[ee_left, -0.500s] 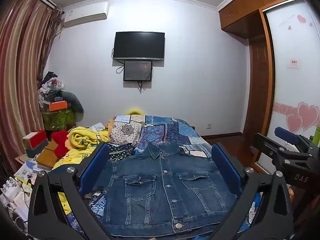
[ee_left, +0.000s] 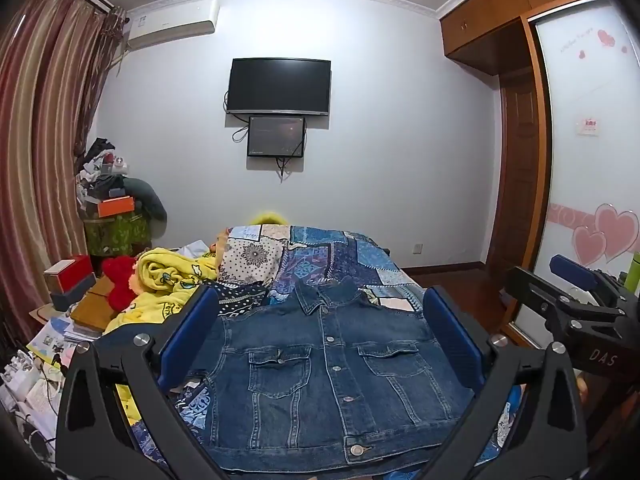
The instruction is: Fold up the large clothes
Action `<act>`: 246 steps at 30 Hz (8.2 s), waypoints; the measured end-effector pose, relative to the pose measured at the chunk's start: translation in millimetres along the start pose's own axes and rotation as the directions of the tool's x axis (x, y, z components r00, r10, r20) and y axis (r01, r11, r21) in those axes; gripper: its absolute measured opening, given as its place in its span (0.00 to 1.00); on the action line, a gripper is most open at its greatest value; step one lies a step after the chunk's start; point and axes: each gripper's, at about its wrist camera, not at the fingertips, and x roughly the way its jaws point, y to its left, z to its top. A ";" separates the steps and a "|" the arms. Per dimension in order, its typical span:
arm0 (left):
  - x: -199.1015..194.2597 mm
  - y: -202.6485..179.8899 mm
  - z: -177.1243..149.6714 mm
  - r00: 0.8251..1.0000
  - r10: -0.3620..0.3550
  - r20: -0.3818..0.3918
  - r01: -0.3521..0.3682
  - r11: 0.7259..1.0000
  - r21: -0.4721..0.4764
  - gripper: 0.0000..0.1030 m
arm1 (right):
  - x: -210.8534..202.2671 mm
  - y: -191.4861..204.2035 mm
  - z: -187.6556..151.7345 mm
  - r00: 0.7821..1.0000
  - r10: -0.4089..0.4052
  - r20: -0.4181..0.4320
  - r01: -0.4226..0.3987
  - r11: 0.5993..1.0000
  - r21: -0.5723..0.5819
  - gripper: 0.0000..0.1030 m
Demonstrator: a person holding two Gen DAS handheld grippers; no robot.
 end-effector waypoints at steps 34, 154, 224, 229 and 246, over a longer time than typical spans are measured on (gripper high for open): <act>6.0 -3.5 0.0 1.000 0.005 -0.012 -0.005 1.000 0.005 1.00 | 3.5 -3.2 -0.4 1.000 -0.010 -0.014 0.010 1.000 0.010 1.00; 319.2 230.2 -34.4 0.891 -0.001 -0.453 -0.141 0.950 -0.279 0.06 | 210.0 -66.7 -62.7 0.836 -0.078 -0.543 0.153 0.984 0.095 1.00; 376.1 233.6 -86.2 0.828 0.012 -0.561 -0.256 0.898 -0.359 0.16 | 207.7 -116.8 -89.9 0.788 -0.125 -0.602 0.218 0.972 0.083 1.00; 360.0 171.0 -7.3 0.910 -0.060 -0.410 -0.072 0.952 -0.298 0.16 | 192.2 -135.0 -84.6 0.807 -0.134 -0.575 0.244 0.963 0.118 1.00; 412.5 -111.8 -88.4 0.680 -0.355 -0.642 0.344 0.927 -0.148 0.14 | 130.8 -213.1 -89.6 0.796 -0.231 -0.560 0.392 0.901 0.186 1.00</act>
